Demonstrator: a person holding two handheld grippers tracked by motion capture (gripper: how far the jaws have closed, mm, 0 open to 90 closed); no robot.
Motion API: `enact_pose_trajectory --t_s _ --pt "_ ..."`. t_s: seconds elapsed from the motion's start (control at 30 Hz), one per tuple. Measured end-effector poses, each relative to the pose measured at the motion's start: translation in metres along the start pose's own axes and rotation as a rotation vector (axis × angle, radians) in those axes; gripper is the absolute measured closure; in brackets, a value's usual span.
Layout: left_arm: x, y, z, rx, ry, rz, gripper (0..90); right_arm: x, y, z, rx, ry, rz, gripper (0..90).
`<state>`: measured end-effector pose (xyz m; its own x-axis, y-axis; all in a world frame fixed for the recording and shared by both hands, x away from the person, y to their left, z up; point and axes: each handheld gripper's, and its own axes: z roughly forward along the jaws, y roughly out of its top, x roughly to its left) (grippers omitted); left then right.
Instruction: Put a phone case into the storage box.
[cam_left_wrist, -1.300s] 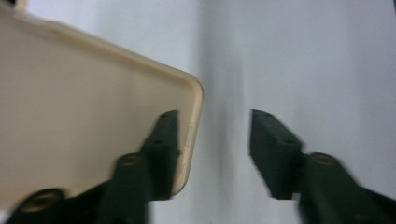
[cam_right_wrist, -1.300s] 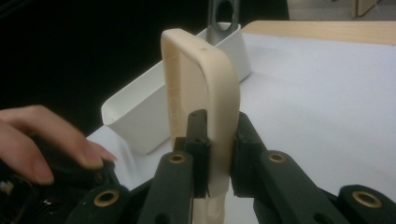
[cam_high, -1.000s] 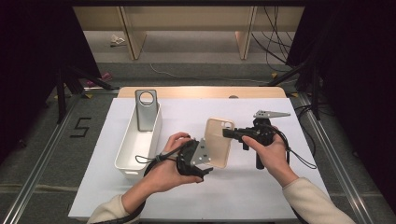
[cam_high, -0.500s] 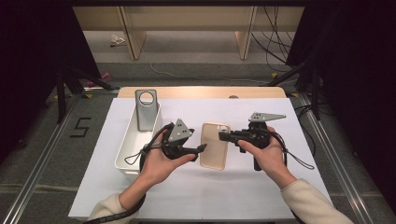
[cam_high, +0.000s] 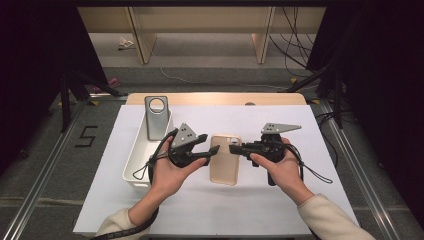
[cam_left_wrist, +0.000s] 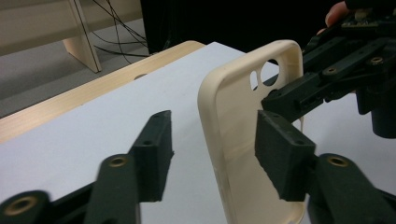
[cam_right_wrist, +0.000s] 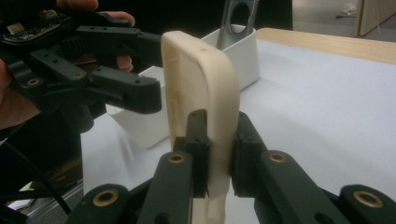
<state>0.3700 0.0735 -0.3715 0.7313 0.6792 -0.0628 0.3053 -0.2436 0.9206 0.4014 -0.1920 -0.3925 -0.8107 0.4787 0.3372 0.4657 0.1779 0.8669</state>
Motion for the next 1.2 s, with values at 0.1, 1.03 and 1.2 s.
enact_pose_trajectory --t_s 0.1,1.03,1.2 --pt "0.0 0.0 -0.001 -0.011 -0.003 -0.012 55.6 0.0011 -0.0009 0.0013 0.004 0.0 -0.001 80.4" --pt "-0.0005 -0.0017 -0.0044 -0.016 0.019 -0.064 81.8 0.0057 -0.0028 0.0066 0.002 -0.002 -0.032 79.7" --pt "-0.0011 -0.0011 -0.0048 -0.016 0.014 -0.046 82.2 0.0064 -0.0025 0.0069 0.013 -0.014 -0.048 77.5"
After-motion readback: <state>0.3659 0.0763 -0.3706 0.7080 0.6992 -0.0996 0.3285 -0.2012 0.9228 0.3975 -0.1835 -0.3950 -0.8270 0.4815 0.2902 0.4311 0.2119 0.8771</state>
